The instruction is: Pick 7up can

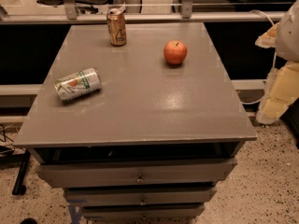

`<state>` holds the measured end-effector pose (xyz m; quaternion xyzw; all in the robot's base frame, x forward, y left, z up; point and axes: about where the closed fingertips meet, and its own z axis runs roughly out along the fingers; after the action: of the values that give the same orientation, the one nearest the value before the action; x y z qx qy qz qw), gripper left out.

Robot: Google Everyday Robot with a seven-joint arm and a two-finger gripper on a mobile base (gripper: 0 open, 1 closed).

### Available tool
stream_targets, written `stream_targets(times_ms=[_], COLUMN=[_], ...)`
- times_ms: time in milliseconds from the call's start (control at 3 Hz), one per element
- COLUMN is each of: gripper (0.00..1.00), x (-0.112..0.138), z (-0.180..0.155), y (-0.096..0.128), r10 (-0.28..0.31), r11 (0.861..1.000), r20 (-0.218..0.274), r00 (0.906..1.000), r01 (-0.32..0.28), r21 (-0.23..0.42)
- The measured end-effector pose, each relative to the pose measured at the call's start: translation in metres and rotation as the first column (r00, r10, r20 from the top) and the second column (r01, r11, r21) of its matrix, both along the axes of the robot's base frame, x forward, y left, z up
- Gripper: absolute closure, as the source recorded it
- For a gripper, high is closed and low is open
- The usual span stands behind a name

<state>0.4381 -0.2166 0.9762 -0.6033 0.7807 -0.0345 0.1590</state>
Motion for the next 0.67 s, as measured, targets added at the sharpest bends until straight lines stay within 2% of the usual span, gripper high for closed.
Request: stream_targets(times_ms=[333,667], gripper=[0.0,0.0], x=[0.0,0.008], z=[0.0,-0.005], y=[0.0,0.01], r10=[0.0,0.026], r11=[1.0,0.998], r20=[0.0,0.026], r00=[1.0,0.9993], r01=[0.0,-0.027], r21=[0.0,0.062])
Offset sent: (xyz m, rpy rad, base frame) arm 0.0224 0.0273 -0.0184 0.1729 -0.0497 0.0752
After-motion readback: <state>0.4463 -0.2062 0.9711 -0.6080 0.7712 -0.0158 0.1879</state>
